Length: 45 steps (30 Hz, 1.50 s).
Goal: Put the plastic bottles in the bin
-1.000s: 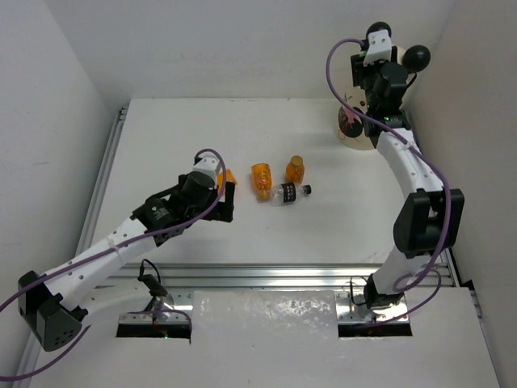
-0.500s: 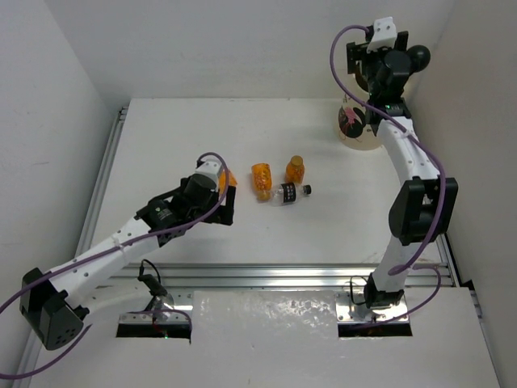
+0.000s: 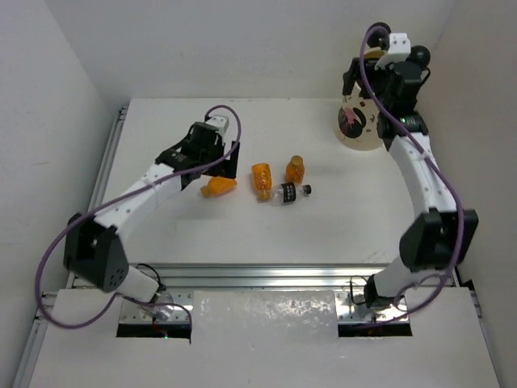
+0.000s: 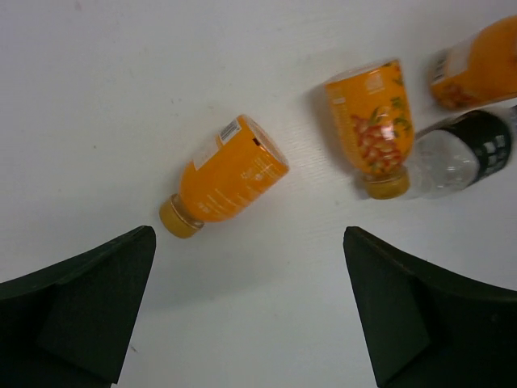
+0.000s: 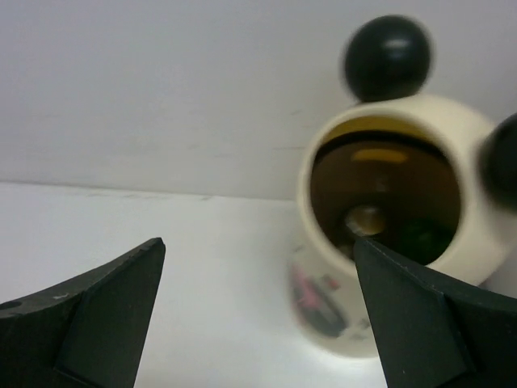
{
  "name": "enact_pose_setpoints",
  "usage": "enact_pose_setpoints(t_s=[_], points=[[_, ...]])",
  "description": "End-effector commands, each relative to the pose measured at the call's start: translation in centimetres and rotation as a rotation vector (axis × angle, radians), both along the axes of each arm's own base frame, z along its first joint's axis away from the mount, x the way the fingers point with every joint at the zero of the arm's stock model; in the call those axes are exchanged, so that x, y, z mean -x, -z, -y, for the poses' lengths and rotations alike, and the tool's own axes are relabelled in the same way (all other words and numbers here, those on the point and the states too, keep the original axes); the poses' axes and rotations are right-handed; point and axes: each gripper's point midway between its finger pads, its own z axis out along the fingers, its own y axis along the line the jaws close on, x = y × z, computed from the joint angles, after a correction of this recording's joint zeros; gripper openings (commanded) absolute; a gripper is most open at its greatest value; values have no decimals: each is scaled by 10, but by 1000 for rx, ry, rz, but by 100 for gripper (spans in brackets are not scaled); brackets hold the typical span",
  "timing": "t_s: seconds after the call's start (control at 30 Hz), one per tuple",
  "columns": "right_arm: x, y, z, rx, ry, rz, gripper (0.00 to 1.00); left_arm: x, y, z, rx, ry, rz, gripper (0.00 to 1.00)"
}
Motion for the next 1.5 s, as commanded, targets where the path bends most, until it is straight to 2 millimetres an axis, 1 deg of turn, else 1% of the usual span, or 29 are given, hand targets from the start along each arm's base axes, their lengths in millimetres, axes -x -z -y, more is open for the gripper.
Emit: enact_pose_setpoints(t_s=[0.0,0.03,0.07,0.1,0.13,0.2,0.23,0.3,0.43,0.57,0.6,0.67,0.77,0.83,0.87,0.9,0.93,1.0,1.03,1.07,1.1,1.13,1.17,1.2,1.3,1.33,1.37,1.4,1.47], points=[[77,-35,-66,-195,-310,32,99,-18,44,3,-62,141,-137,100],[90,-34,-81,-203,-378,43,99,-21,50,3,-66,146,-157,100],[114,-20,-94,-209,-452,20,99,-28,58,4,-80,174,-166,100],[123,-16,-100,-214,-483,23,99,-28,63,8,-69,203,-175,100],[140,-2,-111,-225,-530,-3,99,-33,72,5,-94,208,-190,99],[154,10,-120,-237,-571,-32,99,-38,83,-2,-112,202,-210,99],[161,25,-124,-254,-584,-70,99,-40,88,-7,-118,202,-221,98],[178,36,-135,-277,-640,-98,99,-50,103,-19,-109,188,-244,96],[200,49,-155,-290,-713,-127,99,-58,121,-14,-95,242,-239,95],[209,53,-166,-275,-748,-150,99,-53,148,-7,-71,271,-297,88],[211,56,-167,-277,-749,-166,99,-54,150,-7,-71,268,-299,86],[211,55,-166,-279,-746,-173,99,-58,149,-6,-60,258,-284,78],[214,60,-165,-291,-734,-199,99,-59,146,-4,-39,245,-254,28],[216,63,-165,-313,-729,-221,99,-60,141,-2,-22,236,-247,10],[217,64,-165,-325,-723,-230,99,-59,133,-1,-13,228,-244,0],[218,66,-166,-350,-716,-253,99,-60,125,1,11,203,-239,0],[219,64,-167,-368,-720,-258,99,-60,102,6,48,210,-202,0],[228,57,-176,-448,-770,-278,99,-53,69,21,143,230,-155,0],[237,48,-184,-476,-845,-247,99,-40,34,41,224,319,-85,0],[245,40,-189,-495,-905,-220,99,-29,15,53,265,379,-49,0],[255,46,-195,-572,-944,-256,99,-12,4,71,296,465,-28,0],[260,40,-198,-604,-983,-242,99,11,-32,93,379,613,45,0],[264,29,-201,-619,-1020,-203,99,27,-46,104,415,696,68,0],[267,25,-205,-657,-1036,-224,99,52,-67,121,459,813,96,0],[267,13,-215,-656,-1041,-203,99,81,-85,136,494,954,134,0],[264,10,-216,-654,-1027,-192,99,89,-99,139,518,1002,177,0],[263,12,-218,-659,-1003,-203,99,91,-102,139,527,1013,191,0],[256,6,-215,-657,-959,-175,99,94,-105,139,553,1007,177,0],[255,1,-216,-660,-955,-159,99,104,-120,142,587,1052,211,0]])
